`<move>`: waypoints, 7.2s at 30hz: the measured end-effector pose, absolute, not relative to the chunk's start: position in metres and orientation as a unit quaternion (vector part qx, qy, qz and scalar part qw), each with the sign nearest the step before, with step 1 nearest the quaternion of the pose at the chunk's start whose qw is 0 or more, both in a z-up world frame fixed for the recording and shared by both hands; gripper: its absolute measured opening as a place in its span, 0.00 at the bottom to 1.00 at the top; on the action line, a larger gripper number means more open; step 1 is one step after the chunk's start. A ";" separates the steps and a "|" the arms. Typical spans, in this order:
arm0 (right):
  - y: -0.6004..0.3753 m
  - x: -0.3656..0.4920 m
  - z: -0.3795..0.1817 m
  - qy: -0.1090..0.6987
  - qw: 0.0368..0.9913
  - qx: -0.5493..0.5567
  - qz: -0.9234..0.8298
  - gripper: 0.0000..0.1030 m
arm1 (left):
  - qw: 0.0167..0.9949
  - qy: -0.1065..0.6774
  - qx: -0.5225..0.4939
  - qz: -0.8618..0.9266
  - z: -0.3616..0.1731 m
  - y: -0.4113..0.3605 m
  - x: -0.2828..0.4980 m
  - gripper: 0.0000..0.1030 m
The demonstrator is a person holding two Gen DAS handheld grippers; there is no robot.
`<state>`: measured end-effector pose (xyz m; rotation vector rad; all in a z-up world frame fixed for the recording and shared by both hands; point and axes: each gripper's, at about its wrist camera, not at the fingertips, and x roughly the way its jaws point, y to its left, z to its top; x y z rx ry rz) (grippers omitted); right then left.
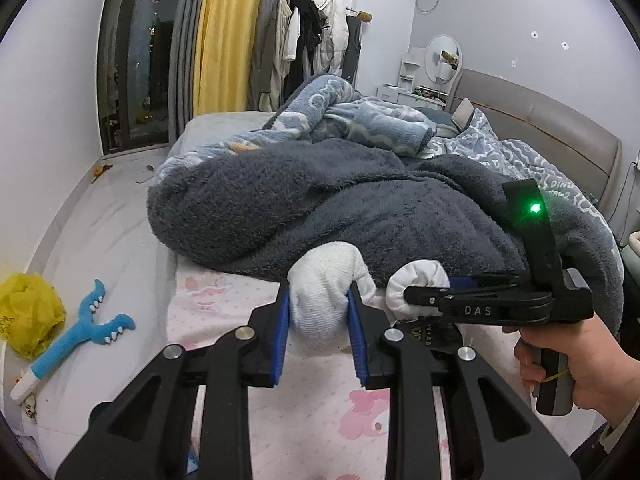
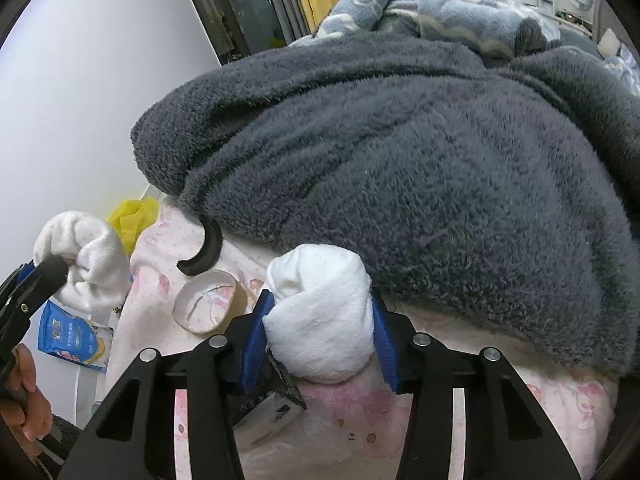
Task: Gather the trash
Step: 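Carry the white sock balls over the green bin with both tools, then open both tools to drop the sock balls into the bin, then move both open tools back over the bed, then grasp the black hook with the left tool while the right tool grasps the black Face tissue pack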
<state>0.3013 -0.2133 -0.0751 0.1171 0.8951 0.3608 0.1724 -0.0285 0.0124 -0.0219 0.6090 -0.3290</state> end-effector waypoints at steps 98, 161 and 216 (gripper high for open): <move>0.150 0.213 -0.150 0.514 0.791 -0.089 0.319 0.47 | 0.874 0.463 -0.134 0.064 -0.091 0.269 0.080 0.64; -0.054 0.210 -0.020 0.327 0.873 -0.153 0.328 0.92 | 0.968 0.245 -0.016 -0.051 0.072 0.093 0.087 0.95; -0.199 0.263 -0.062 0.416 0.834 -0.059 0.358 0.55 | 0.880 0.423 -0.008 -0.218 -0.054 -0.042 0.272 0.54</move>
